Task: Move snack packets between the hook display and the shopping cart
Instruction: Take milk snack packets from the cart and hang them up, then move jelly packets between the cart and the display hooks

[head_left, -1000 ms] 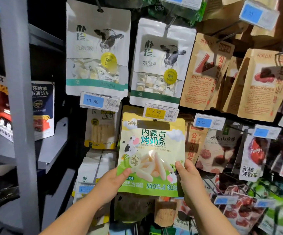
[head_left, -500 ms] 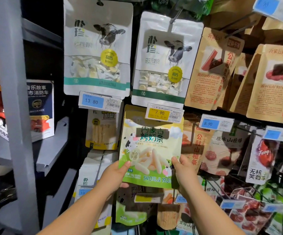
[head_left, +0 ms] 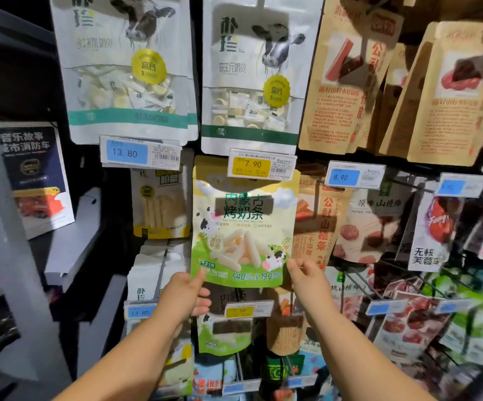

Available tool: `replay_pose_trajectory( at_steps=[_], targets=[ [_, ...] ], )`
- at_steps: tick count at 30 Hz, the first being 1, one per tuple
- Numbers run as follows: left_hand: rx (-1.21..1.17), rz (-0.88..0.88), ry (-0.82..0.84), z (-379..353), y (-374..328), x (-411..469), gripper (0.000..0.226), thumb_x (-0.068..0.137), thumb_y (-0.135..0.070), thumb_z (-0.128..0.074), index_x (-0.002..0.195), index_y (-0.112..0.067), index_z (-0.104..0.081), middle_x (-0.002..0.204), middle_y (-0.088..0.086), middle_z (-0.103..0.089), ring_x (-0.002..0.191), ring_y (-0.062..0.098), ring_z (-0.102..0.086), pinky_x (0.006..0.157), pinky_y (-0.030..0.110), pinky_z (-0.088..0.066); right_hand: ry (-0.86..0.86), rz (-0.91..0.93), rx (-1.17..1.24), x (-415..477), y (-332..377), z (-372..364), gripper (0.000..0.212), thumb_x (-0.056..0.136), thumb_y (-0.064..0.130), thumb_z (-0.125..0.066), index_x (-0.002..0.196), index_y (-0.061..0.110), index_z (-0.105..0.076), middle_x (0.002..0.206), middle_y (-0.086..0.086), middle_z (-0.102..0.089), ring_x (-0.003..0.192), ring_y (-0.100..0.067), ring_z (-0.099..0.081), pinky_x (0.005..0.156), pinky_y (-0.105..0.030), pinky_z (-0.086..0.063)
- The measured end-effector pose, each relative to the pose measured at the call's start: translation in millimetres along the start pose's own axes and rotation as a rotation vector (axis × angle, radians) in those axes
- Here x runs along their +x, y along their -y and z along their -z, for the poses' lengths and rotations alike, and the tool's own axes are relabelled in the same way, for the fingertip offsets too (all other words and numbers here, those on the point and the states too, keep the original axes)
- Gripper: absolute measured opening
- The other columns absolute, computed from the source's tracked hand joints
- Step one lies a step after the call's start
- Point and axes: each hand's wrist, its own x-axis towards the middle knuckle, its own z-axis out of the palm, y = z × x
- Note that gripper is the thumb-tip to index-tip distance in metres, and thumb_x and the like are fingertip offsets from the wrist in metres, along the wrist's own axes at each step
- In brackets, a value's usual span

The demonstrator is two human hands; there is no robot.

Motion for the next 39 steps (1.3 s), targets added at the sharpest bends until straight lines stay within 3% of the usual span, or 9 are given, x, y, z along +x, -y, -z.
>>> replay_pose_trajectory(
  at_steps=[7, 10, 16, 20, 22, 28, 31, 35, 39],
  targets=[
    [0.144, -0.045, 0.105, -22.7, 14.1, -12.3, 0.031, 0.098, -0.028, -0.051, 0.087, 0.001, -0.05, 0.058, 0.01, -0.056, 0.035, 0.012, -0.047, 0.035, 0.02, -0.036, -0.032, -0.034, 0.084, -33.3, -28.6, 29.8, 0.016, 0.099, 0.031, -0.052, 0.088, 0.021, -0.058, 0.082, 0.001, -0.064, 0.077, -0.019, -0.062, 0.061, -0.028, -0.048],
    [0.239, -0.127, 0.232, -54.0, 23.5, -29.0, 0.026, 0.097, -0.028, -0.051, 0.087, -0.004, -0.049, 0.06, 0.006, -0.055, 0.037, 0.008, -0.046, 0.036, 0.02, -0.034, -0.033, -0.067, 0.016, -55.4, -49.3, 52.2, 0.025, 0.1, 0.036, -0.05, 0.097, 0.015, -0.061, 0.086, 0.001, -0.064, 0.075, -0.009, -0.059, 0.069, -0.029, -0.049],
    [0.56, -0.207, 0.676, -135.3, 66.1, -93.8, 0.019, 0.098, -0.033, -0.048, 0.084, -0.02, -0.048, 0.071, 0.0, -0.06, 0.055, 0.01, -0.053, 0.046, 0.021, -0.042, -0.106, -0.239, 0.02, -114.2, -118.4, 107.4, 0.016, 0.1, 0.027, -0.051, 0.094, 0.014, -0.059, 0.082, 0.004, -0.058, 0.073, -0.01, -0.055, 0.054, -0.007, -0.04],
    [0.734, -0.179, 0.882, -184.9, 112.8, -129.0, 0.026, 0.094, -0.041, -0.051, 0.075, -0.023, -0.046, 0.068, -0.001, -0.061, 0.061, 0.017, -0.057, 0.059, 0.028, -0.048, -0.223, -0.41, 0.021, -159.0, -178.4, 144.3, 0.027, 0.088, 0.046, -0.06, 0.074, 0.023, -0.058, 0.074, 0.001, -0.062, 0.075, -0.022, -0.062, 0.074, -0.036, -0.055],
    [0.824, -0.206, 0.958, -206.5, 133.9, -145.6, 0.026, 0.092, -0.042, -0.053, 0.075, -0.022, -0.049, 0.066, -0.003, -0.06, 0.068, 0.02, -0.06, 0.069, 0.031, -0.05, -0.243, -0.504, 0.065, -183.8, -205.2, 161.8, 0.025, 0.091, 0.039, -0.06, 0.075, 0.02, -0.057, 0.076, -0.005, -0.066, 0.073, -0.024, -0.066, 0.077, -0.046, -0.056],
    [1.062, -0.325, 1.094, -252.1, 170.6, -184.3, 0.021, 0.095, -0.044, -0.048, 0.095, -0.024, -0.053, 0.109, 0.002, -0.062, 0.106, 0.017, -0.053, 0.088, 0.032, -0.043, -0.349, -0.686, 0.06, -258.6, -247.2, 204.5, 0.023, 0.098, 0.024, -0.054, 0.081, 0.008, -0.054, 0.077, -0.006, -0.065, 0.065, -0.019, -0.061, 0.064, -0.033, -0.048],
    [1.143, -0.341, 1.168, -265.3, 191.3, -192.2, 0.026, 0.095, -0.048, -0.045, 0.099, -0.023, -0.051, 0.111, 0.005, -0.061, 0.1, 0.022, -0.057, 0.084, 0.032, -0.044, -0.375, -0.773, 0.021, -287.5, -275.0, 220.7, 0.02, 0.098, 0.027, -0.055, 0.08, 0.017, -0.056, 0.078, -0.003, -0.066, 0.068, -0.021, -0.065, 0.073, -0.042, -0.052],
    [1.468, -0.559, 1.161, -275.7, 212.2, -202.8, 0.04, 0.096, -0.053, -0.037, 0.11, -0.019, -0.052, 0.11, 0.005, -0.062, 0.102, 0.026, -0.059, 0.082, 0.033, -0.043, -0.335, -0.883, -0.014, -318.4, -302.1, 232.3, 0.021, 0.099, 0.024, -0.052, 0.081, 0.014, -0.056, 0.081, -0.008, -0.066, 0.067, -0.02, -0.063, 0.066, -0.035, -0.049],
    [1.543, -0.737, 1.142, -275.2, 218.5, -207.4, 0.036, 0.1, -0.042, -0.035, 0.117, -0.015, -0.052, 0.081, 0.0, -0.05, 0.104, 0.026, -0.058, 0.081, 0.032, -0.045, -0.267, -1.009, -0.029, -341.2, -326.4, 231.2, 0.015, 0.099, 0.018, -0.052, 0.084, 0.015, -0.055, 0.086, -0.009, -0.066, 0.065, -0.016, -0.062, 0.062, -0.031, -0.047]
  ],
)
